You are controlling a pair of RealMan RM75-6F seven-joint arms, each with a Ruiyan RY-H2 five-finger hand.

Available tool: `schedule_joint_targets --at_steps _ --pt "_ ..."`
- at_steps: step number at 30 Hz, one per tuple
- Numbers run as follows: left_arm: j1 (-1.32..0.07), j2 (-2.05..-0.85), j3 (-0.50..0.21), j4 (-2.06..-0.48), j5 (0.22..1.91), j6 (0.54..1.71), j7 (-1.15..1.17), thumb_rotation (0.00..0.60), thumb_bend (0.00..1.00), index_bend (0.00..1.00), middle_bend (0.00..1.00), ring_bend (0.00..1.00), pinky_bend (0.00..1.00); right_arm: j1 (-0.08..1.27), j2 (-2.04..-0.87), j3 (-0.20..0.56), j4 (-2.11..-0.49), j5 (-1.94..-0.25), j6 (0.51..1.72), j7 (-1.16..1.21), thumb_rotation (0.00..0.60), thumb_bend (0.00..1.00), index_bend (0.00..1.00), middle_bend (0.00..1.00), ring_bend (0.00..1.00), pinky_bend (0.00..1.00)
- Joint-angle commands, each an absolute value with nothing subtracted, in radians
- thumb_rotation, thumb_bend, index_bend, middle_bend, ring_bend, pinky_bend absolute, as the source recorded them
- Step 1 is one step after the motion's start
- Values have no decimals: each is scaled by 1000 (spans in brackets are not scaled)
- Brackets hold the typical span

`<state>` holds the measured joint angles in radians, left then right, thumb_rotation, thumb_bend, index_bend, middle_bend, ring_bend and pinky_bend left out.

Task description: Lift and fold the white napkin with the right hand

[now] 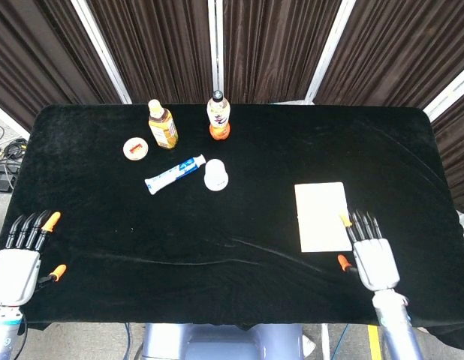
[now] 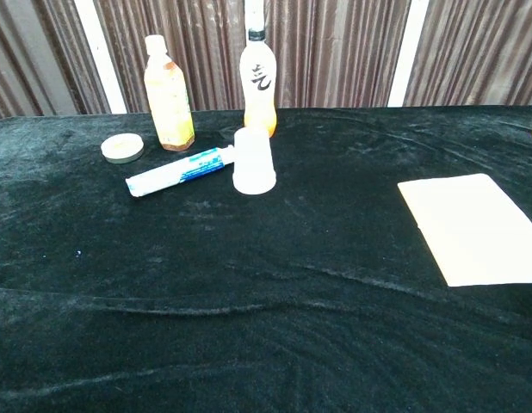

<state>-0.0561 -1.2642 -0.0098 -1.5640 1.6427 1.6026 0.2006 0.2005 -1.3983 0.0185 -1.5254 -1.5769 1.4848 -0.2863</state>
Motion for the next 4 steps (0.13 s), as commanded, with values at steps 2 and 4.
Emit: schedule_joint_targets --at_steps 2,4 --pt "-54 -1264 -7 -1560 1654 1612 195 600 136 0 0 0 0 171 -1342 -30 -1516 -1658 1535 -244 600 142 0 0 0 0" --pt "-53 -1264 -4 -1568 1658 1612 196 600 136 0 0 0 0 160 -1336 -33 -1512 -1668 1553 -233 600 142 0 0 0 0"
